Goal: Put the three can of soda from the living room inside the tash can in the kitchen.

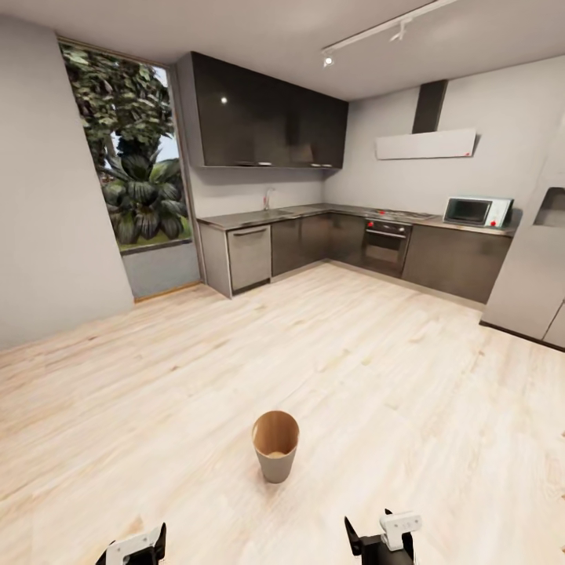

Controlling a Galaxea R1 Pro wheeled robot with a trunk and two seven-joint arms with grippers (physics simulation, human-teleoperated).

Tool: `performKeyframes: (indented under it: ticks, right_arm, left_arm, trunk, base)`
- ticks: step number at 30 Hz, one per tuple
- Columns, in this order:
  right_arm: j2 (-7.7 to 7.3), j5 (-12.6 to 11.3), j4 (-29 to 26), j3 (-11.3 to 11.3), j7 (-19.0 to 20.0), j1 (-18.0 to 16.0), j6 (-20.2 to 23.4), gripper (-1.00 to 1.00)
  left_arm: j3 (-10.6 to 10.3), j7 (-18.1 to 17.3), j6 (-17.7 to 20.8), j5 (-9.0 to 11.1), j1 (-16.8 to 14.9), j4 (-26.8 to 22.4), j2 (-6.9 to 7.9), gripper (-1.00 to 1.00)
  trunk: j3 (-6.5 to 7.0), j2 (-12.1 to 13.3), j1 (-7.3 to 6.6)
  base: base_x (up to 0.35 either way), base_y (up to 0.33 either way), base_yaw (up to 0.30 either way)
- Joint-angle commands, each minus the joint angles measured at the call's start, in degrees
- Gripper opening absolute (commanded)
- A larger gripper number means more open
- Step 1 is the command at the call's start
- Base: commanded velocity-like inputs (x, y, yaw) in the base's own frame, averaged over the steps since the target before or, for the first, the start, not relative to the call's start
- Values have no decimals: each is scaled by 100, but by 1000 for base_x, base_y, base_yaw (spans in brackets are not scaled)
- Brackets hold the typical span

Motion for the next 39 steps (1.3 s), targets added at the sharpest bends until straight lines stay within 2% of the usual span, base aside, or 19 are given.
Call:
performKeyframes:
  ticks: [1, 32, 39]
  right_arm:
    - [0, 0, 0, 0, 0, 0, 0, 100]
    - [0, 2, 64, 2, -17, -2, 0, 100]
    - [0, 4, 156, 112, -55, -18, 0, 100]
  left_arm:
    - [0, 0, 0, 0, -1, 0, 0, 100]
    - [-8, 0, -9, 0, 5, 0, 1, 100]
    - [-9, 0, -9, 0, 4, 0, 1, 100]
  trunk:
    - [0, 0, 0]
    - [0, 0, 0]
    - [0, 0, 0]
  base:
    - [278, 173, 0]
    - [276, 174, 0]
    - [302, 112, 0]
